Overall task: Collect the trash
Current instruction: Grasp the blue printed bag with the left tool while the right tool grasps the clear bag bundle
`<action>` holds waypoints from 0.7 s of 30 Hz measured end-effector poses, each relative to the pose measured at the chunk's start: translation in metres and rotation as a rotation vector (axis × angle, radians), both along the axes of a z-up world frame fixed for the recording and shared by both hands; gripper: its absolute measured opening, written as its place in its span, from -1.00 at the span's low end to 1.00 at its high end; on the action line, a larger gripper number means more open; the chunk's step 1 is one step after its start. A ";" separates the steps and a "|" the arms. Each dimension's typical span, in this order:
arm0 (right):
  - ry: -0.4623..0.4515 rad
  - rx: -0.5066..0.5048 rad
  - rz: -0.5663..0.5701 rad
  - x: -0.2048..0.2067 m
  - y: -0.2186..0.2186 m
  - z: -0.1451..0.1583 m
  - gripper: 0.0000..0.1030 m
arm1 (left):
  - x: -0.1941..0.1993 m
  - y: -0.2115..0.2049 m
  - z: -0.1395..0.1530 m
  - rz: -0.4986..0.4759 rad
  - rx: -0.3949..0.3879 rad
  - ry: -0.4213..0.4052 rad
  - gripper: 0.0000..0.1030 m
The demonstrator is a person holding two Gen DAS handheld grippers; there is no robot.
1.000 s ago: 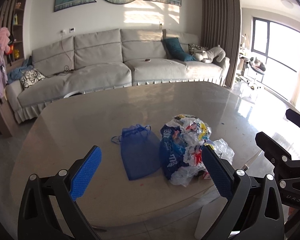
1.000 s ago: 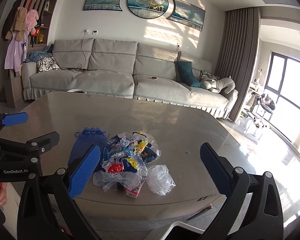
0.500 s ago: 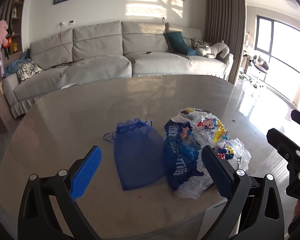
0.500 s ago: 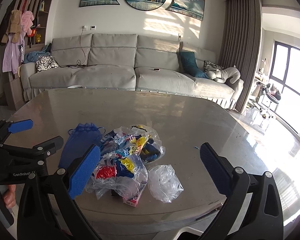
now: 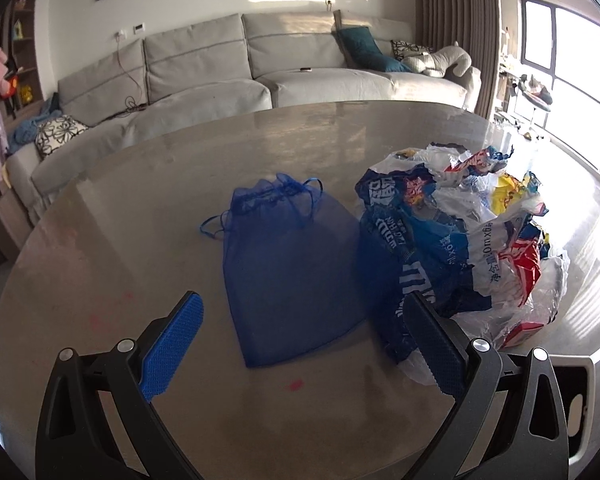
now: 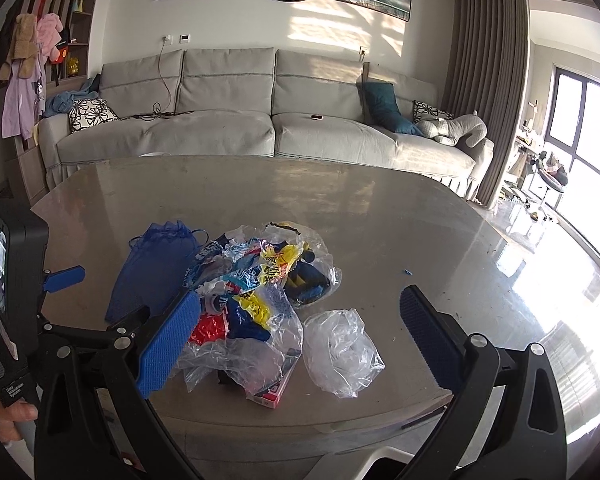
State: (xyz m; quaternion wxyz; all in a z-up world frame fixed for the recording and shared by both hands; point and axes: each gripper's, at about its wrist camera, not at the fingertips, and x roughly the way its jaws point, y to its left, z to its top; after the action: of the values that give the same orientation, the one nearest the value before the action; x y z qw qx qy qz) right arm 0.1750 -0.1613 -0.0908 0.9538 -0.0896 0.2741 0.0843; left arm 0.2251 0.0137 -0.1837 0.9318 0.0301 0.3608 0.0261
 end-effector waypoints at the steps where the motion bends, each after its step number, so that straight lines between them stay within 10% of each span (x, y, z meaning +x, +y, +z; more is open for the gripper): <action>1: 0.002 0.002 0.001 0.001 0.000 -0.001 0.94 | 0.004 0.000 -0.003 0.002 0.003 0.009 0.91; 12: 0.010 0.003 0.009 0.004 -0.002 -0.008 0.94 | 0.040 -0.014 -0.032 0.004 0.069 0.101 0.87; 17: 0.023 0.007 0.009 0.005 -0.005 -0.011 0.94 | 0.043 -0.008 -0.036 -0.037 -0.043 0.111 0.10; 19: 0.025 0.013 0.011 0.004 -0.006 -0.011 0.94 | 0.043 -0.013 -0.035 -0.079 -0.048 0.110 -0.73; 21: 0.025 0.012 0.009 0.004 -0.007 -0.011 0.94 | 0.041 -0.017 -0.035 -0.092 -0.063 0.117 -1.00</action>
State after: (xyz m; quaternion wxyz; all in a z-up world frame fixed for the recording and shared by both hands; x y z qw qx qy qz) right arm 0.1789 -0.1688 -0.1021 0.9505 -0.0838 0.2850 0.0915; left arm 0.2660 -0.0032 -0.2184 0.9097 0.0186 0.4137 -0.0299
